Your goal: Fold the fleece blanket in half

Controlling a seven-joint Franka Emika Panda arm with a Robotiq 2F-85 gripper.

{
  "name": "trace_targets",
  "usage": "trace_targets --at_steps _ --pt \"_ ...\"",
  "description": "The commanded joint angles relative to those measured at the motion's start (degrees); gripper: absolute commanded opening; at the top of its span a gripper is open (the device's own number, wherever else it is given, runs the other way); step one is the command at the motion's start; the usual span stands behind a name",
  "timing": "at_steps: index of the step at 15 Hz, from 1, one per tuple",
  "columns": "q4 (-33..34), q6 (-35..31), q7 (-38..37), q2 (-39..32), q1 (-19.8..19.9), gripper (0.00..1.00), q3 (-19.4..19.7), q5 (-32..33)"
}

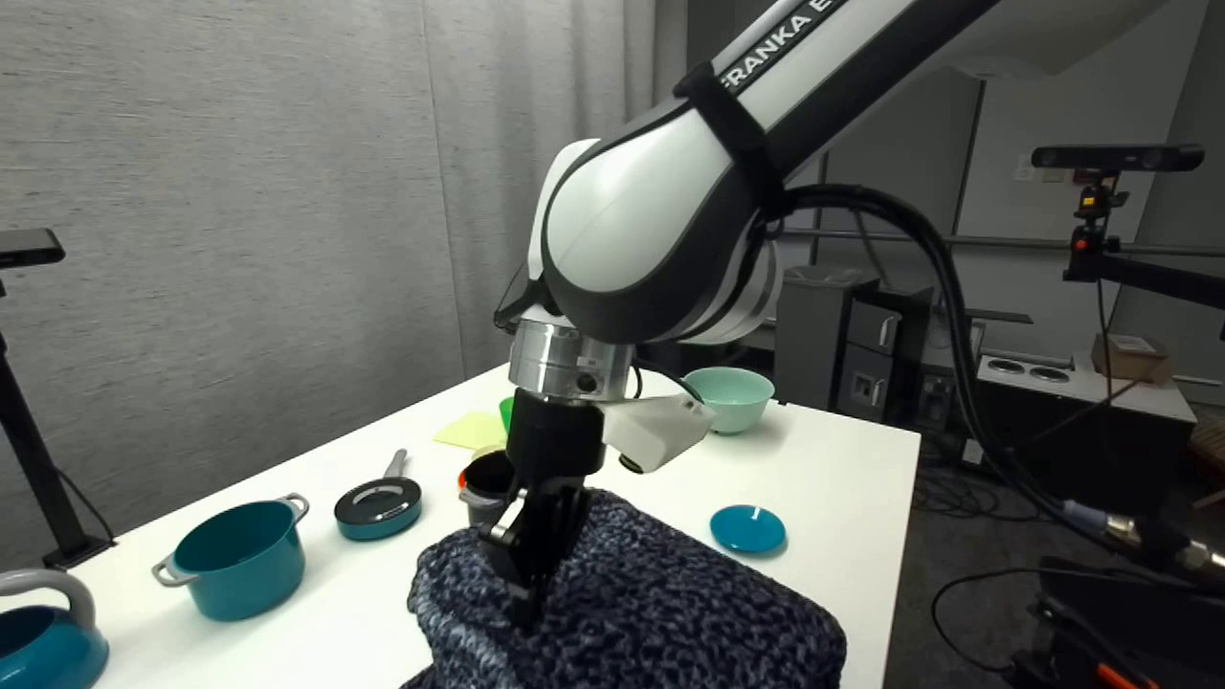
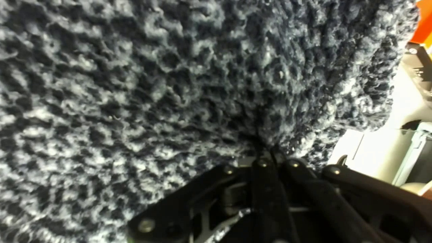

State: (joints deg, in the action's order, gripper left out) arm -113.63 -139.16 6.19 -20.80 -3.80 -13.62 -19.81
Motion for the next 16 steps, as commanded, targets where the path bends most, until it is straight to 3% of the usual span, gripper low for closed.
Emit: trace_targets --at_steps 1,7,15,16 --pt "0.84 1.82 4.11 0.32 -0.59 0.01 -2.16 -2.07" --pt "1.49 1.59 5.54 -0.75 -2.36 0.01 -4.23 -1.32" --pt "1.83 2.52 3.22 -2.82 -5.17 0.01 -3.54 1.69" --pt "1.80 2.55 2.75 -3.07 -5.52 0.26 -3.23 2.54"
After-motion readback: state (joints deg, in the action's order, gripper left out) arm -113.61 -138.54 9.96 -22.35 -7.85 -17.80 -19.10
